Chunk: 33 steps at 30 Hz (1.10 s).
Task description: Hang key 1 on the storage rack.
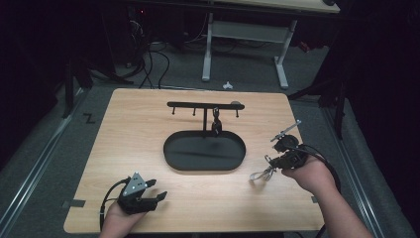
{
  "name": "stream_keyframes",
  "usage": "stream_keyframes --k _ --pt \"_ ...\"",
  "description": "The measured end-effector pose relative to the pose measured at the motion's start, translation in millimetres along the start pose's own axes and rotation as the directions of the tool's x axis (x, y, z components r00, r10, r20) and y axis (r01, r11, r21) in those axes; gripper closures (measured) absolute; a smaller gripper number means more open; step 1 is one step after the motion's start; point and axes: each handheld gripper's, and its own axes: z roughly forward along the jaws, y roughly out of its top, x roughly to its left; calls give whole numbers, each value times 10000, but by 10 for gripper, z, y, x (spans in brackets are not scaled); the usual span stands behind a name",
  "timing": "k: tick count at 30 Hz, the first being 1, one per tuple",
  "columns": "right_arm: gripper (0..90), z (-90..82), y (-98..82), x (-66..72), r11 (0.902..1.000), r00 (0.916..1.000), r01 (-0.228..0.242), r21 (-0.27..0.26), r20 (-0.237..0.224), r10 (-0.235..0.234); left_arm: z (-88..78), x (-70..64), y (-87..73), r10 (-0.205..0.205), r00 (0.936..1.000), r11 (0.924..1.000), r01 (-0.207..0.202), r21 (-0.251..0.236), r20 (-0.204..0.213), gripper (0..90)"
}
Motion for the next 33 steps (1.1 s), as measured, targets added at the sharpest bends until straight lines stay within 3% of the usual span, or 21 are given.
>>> stream_keyframes --k 18,33 --pt "866 -169 183 56 9995 9992 287 -94 273 -285 -1 2 2 22 10000 10000 -22 5 0 379" --pt "866 -192 375 146 9981 9977 609 -111 296 -606 2 5 0 46 10000 10000 -46 6 -22 380"
